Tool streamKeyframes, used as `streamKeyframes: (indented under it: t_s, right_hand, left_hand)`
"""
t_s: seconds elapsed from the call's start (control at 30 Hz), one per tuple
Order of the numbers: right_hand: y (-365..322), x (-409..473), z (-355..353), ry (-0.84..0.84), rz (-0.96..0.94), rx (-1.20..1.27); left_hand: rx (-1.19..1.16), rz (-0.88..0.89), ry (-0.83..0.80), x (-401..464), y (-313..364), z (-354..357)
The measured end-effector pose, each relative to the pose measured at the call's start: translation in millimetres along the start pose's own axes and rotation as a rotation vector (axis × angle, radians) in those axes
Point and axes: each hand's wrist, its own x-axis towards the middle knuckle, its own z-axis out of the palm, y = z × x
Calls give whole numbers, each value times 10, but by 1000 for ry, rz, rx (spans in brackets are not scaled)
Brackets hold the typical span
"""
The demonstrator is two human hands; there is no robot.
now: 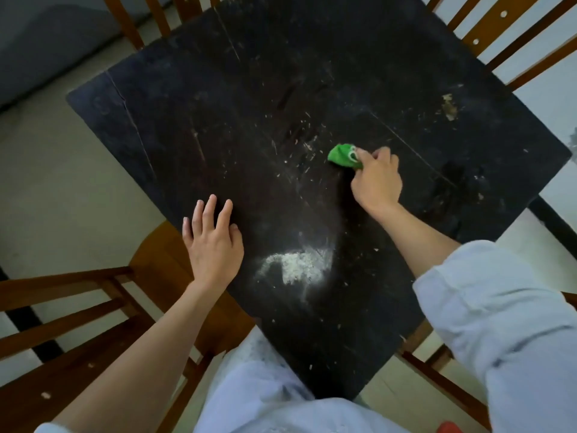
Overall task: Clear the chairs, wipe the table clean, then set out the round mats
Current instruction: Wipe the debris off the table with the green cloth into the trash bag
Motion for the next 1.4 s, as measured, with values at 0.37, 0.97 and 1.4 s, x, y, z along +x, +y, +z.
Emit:
streamKeyframes:
  t_s: [0.37, 0.97, 1.4]
  right_hand:
    - [276, -826, 54, -66, -161, 163]
    - [185, -927, 74, -16, 252, 171]
    - [-441, 9, 130, 5, 158, 111]
  left_hand:
    - [9, -23, 36, 7, 20, 39]
    - [17, 12, 49, 159, 80, -58]
    - [26, 101, 101, 760, 45, -21]
